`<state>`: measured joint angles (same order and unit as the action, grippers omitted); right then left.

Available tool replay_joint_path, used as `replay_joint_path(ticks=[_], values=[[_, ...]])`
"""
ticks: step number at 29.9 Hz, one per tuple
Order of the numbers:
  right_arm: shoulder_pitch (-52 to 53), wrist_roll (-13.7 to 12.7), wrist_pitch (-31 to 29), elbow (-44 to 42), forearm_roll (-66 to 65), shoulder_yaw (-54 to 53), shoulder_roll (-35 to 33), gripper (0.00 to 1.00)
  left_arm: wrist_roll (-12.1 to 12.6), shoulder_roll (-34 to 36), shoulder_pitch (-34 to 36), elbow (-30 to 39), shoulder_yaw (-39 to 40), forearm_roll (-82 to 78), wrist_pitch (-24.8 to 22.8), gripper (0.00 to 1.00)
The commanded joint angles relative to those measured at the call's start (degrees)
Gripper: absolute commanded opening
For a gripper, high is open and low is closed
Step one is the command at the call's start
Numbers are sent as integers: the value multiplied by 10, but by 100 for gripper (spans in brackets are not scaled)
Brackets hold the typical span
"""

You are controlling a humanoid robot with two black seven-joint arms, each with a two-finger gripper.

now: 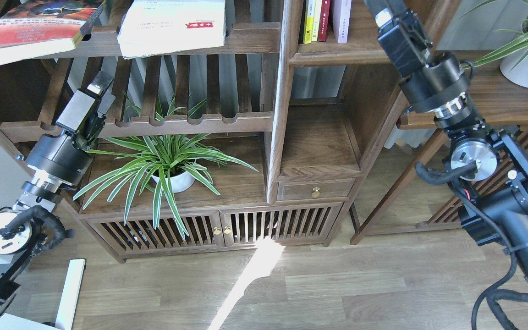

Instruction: Organize books on shelf

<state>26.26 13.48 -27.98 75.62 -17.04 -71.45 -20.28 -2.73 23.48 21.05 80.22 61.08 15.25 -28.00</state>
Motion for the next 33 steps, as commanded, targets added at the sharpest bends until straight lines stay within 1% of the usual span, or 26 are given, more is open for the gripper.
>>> replay_joint_path(ticks=[1, 6, 11, 18, 22, 26, 30, 31, 33], values=[[-36, -5, 0, 2, 1, 2, 10, 100, 0, 0, -2, 15, 2, 24, 0, 90], [-68, -5, 0, 2, 1, 1, 48, 100, 0, 9, -24, 27, 2, 59, 0, 90], [-82, -7, 0, 2, 1, 2, 67, 100, -1, 20, -48, 70, 7, 88, 0, 90], [-86, -8, 0, 2, 1, 3, 73, 100, -20, 26, -75, 133, 63, 103, 0, 90], [-92, -10, 0, 2, 1, 6, 84, 100, -20, 35, -87, 145, 76, 130, 0, 91], [-92, -11, 0, 2, 1, 10, 87, 100, -21, 64, -105, 156, 75, 158, 0, 92], [-92, -33, 0, 2, 1, 11, 94, 100, -29, 68, -105, 157, 84, 181, 0, 92], [-92, -35, 0, 2, 1, 11, 98, 100, -31, 68, -105, 157, 89, 185, 0, 92], [-92, -40, 0, 2, 1, 11, 108, 100, -34, 68, -104, 157, 100, 191, 32, 92]])
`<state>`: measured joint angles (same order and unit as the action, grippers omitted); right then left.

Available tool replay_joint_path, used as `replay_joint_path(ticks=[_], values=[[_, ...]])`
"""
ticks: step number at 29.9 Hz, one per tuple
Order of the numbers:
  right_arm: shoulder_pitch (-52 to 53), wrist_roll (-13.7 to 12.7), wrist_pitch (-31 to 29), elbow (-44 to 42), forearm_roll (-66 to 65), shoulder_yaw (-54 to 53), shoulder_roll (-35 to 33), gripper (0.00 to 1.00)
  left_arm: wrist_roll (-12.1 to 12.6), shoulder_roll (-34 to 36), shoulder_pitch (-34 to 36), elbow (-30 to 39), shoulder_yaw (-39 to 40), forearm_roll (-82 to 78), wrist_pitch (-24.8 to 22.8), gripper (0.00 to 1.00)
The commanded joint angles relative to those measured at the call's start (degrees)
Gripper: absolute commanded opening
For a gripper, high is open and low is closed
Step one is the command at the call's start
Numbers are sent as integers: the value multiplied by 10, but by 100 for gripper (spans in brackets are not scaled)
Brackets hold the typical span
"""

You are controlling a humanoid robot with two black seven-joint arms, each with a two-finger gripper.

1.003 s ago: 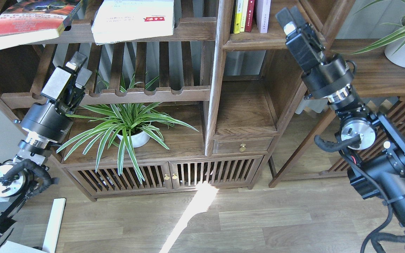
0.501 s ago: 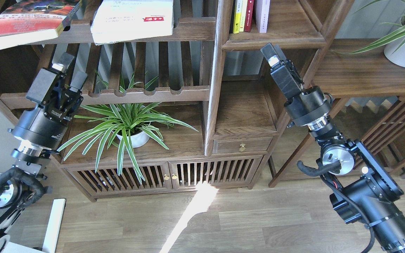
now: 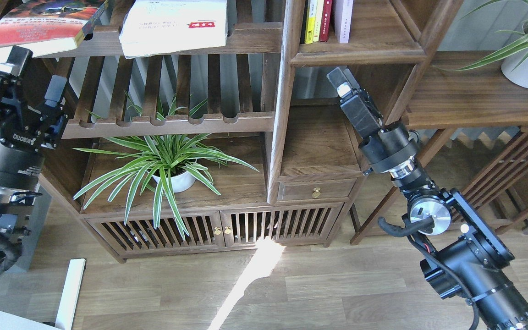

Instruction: Organize books on shelf

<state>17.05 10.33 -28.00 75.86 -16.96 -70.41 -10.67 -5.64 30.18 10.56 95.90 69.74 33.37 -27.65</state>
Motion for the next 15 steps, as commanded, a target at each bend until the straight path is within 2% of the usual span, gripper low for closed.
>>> replay_joint_path(ticks=[1, 5, 15], values=[[0, -11, 0, 0, 0, 0, 18, 100, -5, 1, 1, -1, 18, 12, 40, 92], [1, -24, 0, 0, 0, 0, 35, 100, -4, 1, 6, -2, 34, 25, 70, 92], [5, -25, 0, 0, 0, -1, 46, 100, -4, 1, 41, -6, 43, 69, 133, 91]])
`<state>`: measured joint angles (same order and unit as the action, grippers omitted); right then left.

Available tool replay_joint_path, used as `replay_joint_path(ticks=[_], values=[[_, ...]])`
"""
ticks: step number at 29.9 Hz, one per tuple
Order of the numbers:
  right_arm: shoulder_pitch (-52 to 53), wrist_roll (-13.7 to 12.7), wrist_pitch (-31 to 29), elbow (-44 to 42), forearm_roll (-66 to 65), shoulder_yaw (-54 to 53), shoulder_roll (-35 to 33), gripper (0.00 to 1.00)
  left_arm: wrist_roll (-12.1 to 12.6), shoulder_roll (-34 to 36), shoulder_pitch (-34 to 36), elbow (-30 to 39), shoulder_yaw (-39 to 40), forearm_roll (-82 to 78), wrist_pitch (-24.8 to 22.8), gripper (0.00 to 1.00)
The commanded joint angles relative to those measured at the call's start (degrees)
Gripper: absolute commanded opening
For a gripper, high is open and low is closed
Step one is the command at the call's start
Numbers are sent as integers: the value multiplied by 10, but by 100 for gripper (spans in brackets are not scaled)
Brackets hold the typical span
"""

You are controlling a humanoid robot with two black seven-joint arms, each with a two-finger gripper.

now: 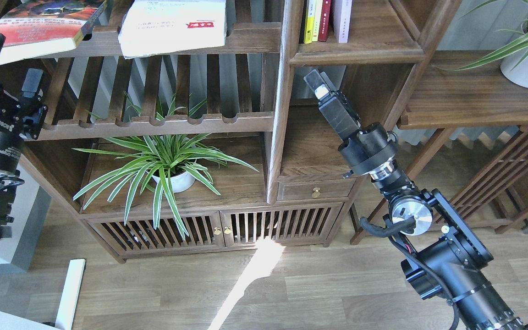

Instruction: Organize books on shelf

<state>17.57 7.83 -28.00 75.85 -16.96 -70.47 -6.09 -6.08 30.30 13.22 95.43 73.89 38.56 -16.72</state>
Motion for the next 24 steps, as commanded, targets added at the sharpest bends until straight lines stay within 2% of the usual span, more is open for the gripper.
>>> replay_joint_path(ticks=[1, 6, 13, 16, 24], values=[[1, 0, 0, 0, 0, 0, 0, 100, -1, 0, 22, -3, 3, 26, 42, 91], [9, 0, 0, 0, 0, -4, 1, 100, -1, -3, 44, -12, 9, 29, 113, 92], [12, 0, 0, 0, 0, -5, 1, 100, -8, -12, 60, -20, 9, 29, 165, 92], [12, 0, 0, 0, 0, -5, 4, 100, -15, -18, 78, -31, 9, 30, 193, 92], [19, -1, 0, 0, 0, -5, 9, 100, -15, -38, 133, -67, 8, 30, 259, 91]])
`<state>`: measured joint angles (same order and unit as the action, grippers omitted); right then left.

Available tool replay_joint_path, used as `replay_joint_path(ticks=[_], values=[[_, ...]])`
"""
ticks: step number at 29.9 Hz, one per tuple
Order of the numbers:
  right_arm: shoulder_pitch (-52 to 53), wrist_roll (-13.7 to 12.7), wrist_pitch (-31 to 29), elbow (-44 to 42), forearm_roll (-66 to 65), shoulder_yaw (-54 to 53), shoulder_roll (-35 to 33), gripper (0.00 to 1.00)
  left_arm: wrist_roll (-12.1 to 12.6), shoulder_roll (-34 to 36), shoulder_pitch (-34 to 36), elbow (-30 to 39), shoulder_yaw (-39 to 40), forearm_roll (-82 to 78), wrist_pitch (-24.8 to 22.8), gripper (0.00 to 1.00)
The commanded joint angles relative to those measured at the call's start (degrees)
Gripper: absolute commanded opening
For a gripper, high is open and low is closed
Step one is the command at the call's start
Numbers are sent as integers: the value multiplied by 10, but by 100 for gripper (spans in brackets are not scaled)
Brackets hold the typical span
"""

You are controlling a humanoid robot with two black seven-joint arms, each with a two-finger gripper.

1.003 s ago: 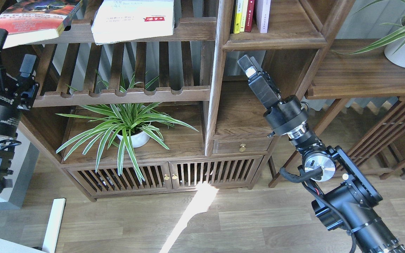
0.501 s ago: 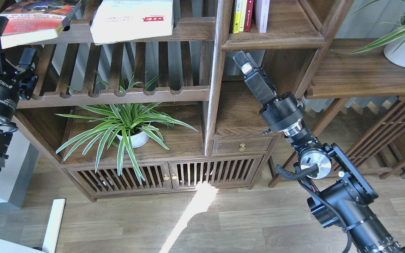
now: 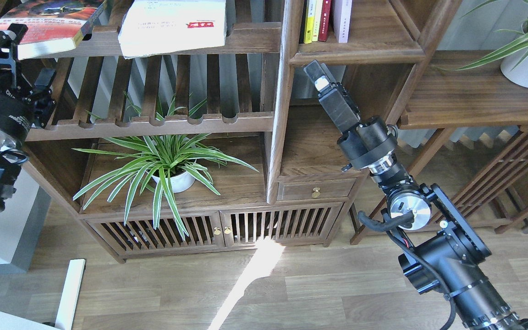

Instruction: Organize books on shelf

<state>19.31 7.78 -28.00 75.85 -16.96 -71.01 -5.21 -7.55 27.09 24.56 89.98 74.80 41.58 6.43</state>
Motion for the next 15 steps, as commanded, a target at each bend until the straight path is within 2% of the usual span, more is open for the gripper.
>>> replay_joint_path(ticks=[1, 15], values=[[3, 0, 0, 0, 0, 0, 0, 100, 0, -12, 28, -18, 0, 0, 36, 91], [7, 0, 0, 0, 0, 0, 1, 100, 0, -45, 99, -81, -9, -3, 95, 90]])
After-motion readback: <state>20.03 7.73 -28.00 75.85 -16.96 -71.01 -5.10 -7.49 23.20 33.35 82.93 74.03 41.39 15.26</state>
